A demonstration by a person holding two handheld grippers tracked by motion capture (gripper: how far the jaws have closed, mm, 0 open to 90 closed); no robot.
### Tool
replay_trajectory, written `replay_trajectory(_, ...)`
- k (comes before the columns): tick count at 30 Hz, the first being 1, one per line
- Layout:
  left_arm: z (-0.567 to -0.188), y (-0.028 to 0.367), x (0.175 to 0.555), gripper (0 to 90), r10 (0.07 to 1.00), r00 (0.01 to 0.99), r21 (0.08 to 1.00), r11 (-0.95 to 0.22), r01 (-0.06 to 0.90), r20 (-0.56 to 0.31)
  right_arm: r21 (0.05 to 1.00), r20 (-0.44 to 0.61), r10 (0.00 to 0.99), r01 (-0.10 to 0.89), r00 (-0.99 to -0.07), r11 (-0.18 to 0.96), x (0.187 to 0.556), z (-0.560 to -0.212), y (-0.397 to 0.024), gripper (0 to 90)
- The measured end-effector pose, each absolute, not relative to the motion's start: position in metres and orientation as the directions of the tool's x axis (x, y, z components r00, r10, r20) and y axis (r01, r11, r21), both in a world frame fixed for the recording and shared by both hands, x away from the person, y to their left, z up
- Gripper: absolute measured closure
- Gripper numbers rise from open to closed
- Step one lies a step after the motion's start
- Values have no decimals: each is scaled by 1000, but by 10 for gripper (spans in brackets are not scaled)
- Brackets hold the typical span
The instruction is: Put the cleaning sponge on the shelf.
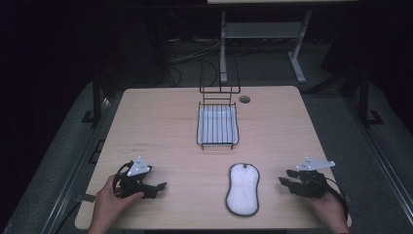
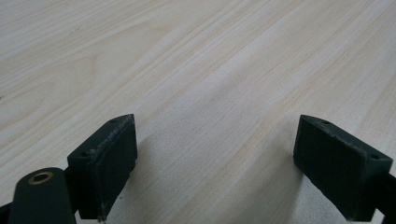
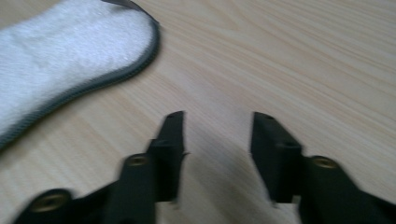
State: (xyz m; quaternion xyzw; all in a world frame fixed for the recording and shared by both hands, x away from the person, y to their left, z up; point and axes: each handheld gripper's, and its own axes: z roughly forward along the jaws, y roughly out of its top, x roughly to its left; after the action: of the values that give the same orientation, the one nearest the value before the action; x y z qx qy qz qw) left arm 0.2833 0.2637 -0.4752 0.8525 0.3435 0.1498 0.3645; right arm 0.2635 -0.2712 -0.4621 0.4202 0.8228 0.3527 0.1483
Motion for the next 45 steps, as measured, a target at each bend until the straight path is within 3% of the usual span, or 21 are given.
replay_trajectory(3,-475,264,283,128,694,720,724,-499,476,5,705,76,777,585,-625,402,265,-457,-269,886)
replay_trajectory(27,-475,264,283,128,695,719,724,-498,477,4,677,141,704,586,-697,445,284,-450,-233,897)
replay_trajectory(45,-475,264,283,128,696,718,724,-496,479,1,654,128,661,564,-739,504,299,-456,-201,896)
